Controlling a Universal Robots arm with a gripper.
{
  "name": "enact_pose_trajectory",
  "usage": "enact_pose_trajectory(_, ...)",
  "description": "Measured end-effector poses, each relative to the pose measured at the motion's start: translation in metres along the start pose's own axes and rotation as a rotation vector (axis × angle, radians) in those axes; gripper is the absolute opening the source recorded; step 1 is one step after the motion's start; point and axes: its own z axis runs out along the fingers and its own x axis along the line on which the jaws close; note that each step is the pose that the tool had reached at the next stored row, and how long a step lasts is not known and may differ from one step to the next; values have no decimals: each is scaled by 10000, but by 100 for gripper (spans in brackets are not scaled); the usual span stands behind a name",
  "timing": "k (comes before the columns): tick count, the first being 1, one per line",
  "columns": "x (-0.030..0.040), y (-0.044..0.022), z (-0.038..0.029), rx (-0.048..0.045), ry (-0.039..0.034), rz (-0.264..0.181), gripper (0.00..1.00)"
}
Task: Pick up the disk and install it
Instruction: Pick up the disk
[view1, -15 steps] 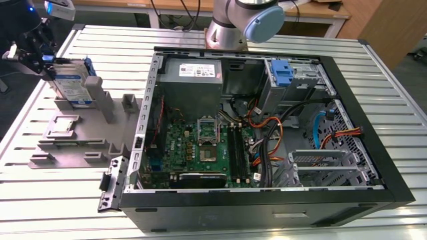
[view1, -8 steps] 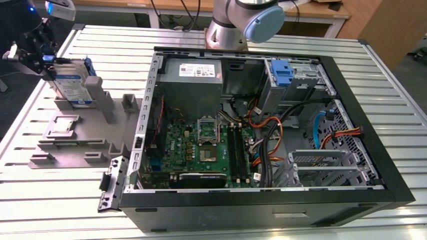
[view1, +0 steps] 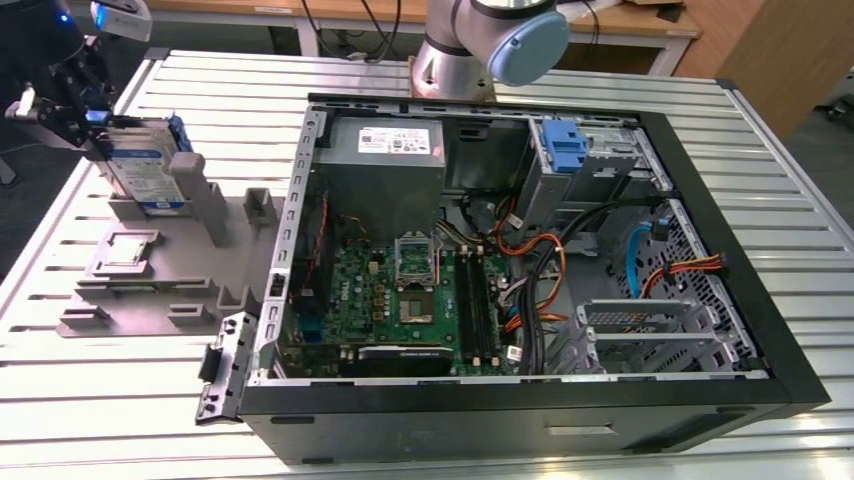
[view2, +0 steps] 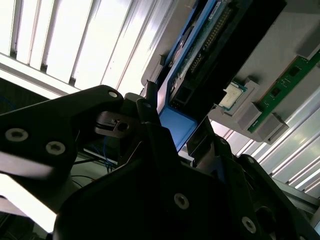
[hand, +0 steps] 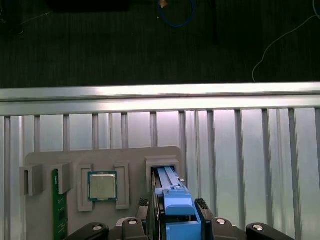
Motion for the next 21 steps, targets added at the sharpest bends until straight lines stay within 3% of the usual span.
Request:
enact_pose_trajectory(9, -1, 0, 0, 0, 0, 3, 47)
enact_pose_trajectory(10, -1, 0, 0, 0, 0, 3, 40)
enact_pose_trajectory(21, 0, 0, 0, 2, 35, 3, 40)
